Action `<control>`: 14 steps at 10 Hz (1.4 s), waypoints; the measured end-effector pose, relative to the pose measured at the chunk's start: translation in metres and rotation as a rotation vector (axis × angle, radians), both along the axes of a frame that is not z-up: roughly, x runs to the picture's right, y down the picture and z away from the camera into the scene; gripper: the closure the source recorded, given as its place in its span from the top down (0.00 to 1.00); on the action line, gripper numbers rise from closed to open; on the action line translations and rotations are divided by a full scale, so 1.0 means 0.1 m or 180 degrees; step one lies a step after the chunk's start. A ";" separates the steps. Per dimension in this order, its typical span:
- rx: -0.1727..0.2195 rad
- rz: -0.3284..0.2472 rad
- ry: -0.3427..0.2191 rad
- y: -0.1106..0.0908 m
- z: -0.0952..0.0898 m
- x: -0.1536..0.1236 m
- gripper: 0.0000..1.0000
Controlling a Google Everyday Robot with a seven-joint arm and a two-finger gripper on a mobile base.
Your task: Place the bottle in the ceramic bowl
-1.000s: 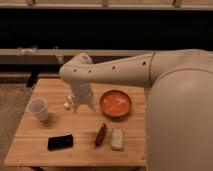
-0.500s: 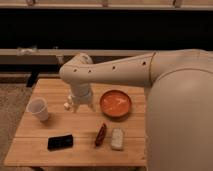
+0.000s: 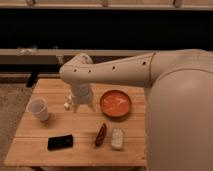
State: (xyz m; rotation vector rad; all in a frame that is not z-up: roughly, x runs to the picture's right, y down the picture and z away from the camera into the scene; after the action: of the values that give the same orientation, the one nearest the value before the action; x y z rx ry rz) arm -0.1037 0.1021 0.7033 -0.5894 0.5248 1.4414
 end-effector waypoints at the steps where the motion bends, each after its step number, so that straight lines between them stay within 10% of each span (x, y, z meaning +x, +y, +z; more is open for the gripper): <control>1: 0.0000 0.0000 0.0000 0.00 0.00 0.00 0.65; 6: 0.0032 -0.0011 0.0012 -0.04 0.08 -0.02 0.65; 14: 0.0231 0.0303 0.0345 -0.94 1.72 -0.79 0.65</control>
State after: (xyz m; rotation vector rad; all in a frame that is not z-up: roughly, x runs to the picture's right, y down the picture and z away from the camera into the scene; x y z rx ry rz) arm -0.1832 0.0079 0.8749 -0.4859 0.5331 1.5826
